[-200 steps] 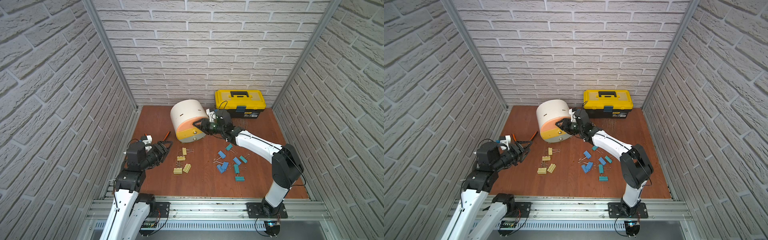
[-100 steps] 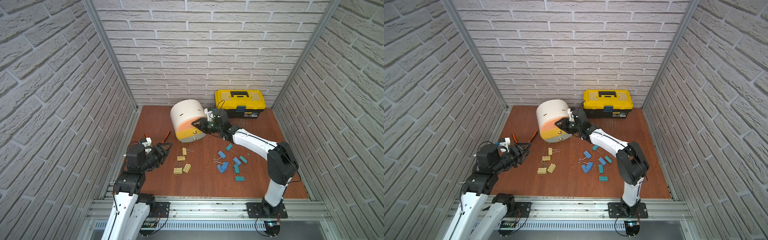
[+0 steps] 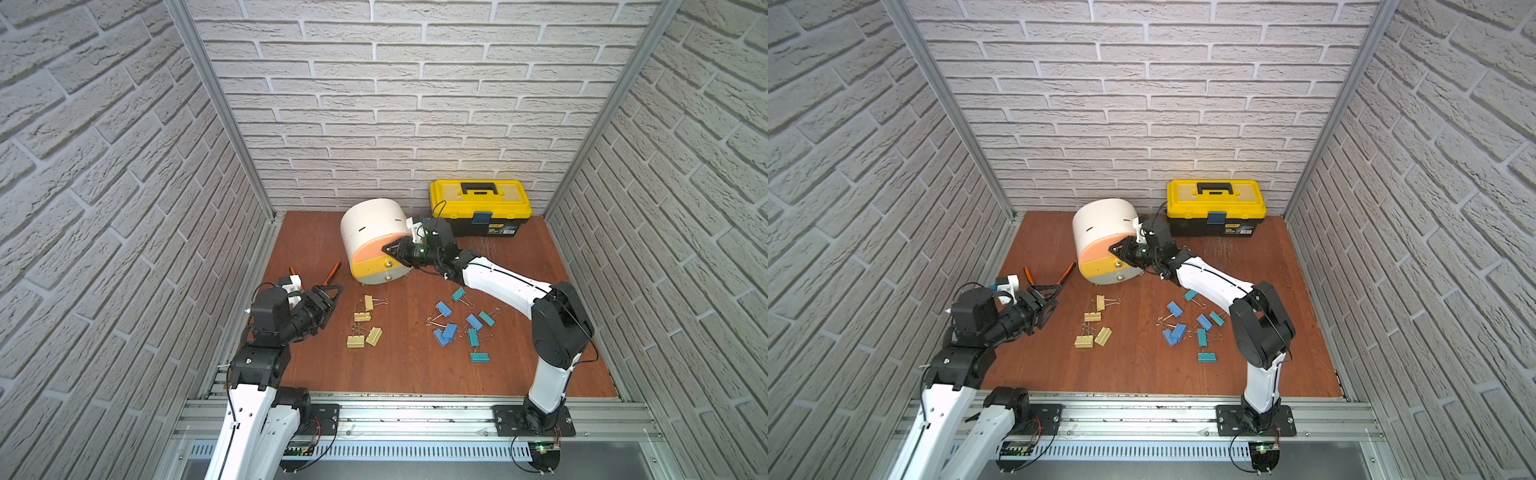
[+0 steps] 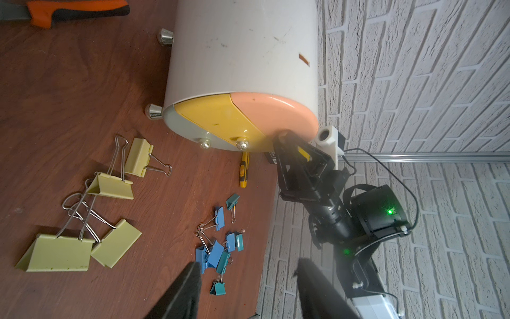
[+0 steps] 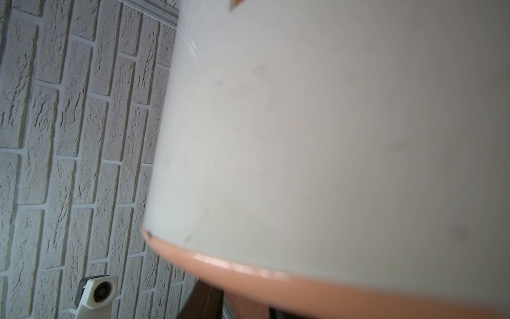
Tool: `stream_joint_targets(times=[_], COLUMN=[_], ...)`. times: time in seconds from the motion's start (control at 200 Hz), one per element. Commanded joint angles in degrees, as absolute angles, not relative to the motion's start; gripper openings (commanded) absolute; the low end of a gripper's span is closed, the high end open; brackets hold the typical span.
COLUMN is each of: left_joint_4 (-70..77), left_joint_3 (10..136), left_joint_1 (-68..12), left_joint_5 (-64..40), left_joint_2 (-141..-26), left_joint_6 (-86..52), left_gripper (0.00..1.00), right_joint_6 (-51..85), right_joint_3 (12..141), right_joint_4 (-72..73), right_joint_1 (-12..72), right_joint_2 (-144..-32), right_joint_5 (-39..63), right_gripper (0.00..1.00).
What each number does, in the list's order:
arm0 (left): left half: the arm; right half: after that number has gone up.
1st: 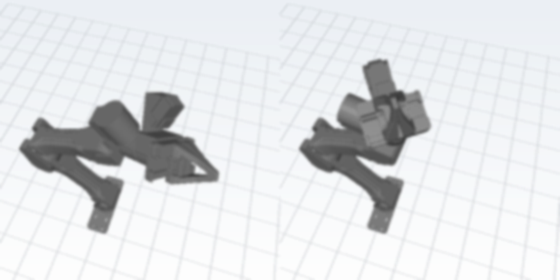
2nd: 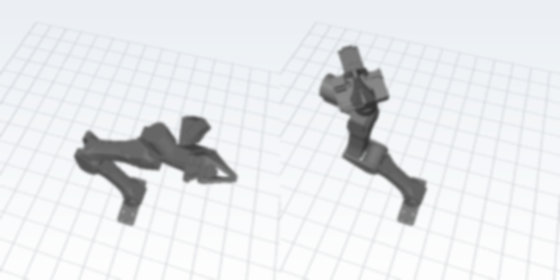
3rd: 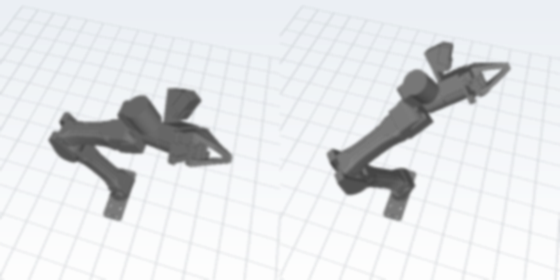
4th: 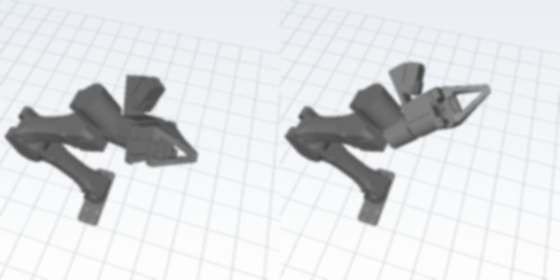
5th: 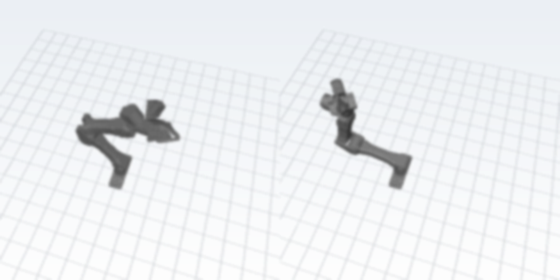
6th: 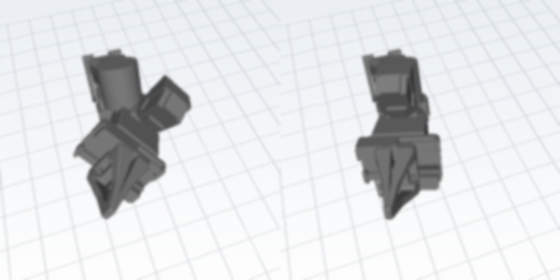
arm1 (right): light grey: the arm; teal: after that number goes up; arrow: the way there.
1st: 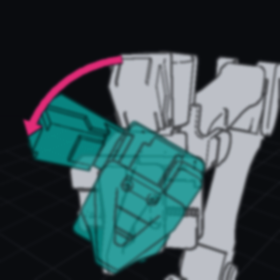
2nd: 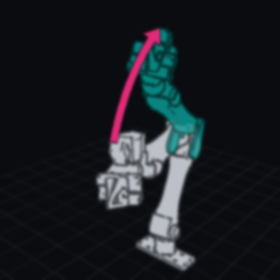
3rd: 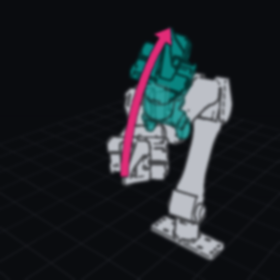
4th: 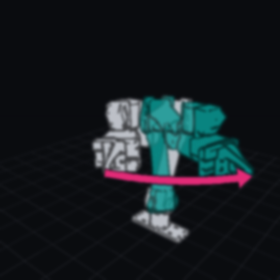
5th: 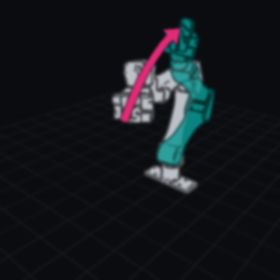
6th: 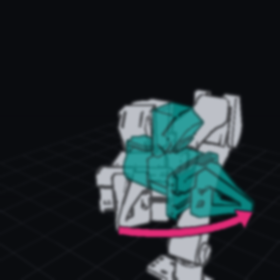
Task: Put the binder clips in the drawer according to color
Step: Open the drawer in the storage box.
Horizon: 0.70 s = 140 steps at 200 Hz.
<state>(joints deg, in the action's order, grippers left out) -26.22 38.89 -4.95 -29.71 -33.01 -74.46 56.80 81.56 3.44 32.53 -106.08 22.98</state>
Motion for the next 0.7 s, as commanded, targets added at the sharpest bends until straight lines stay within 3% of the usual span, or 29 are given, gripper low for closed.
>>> stream_joint_targets(times=[0.0, 0.695], left_joint_4=[-24.77, -20.07], left_joint_3=[38.49, 40.17], left_joint_1=[-4.34, -3.87], left_joint_5=[-30.84, -32.43], left_joint_2=[-32.87, -37.35], left_joint_6=[-74.24, -74.09], left_gripper=[0.6, 0.6], right_joint_6=[56.59, 57.03], right_joint_3=[81.83, 64.34], right_joint_4=[6.24, 6.2], right_joint_1=[32.81, 34.71], right_joint_2=[-105.06, -89.86], right_joint_5=[21.64, 18.98], right_gripper=[0.22, 0.19])
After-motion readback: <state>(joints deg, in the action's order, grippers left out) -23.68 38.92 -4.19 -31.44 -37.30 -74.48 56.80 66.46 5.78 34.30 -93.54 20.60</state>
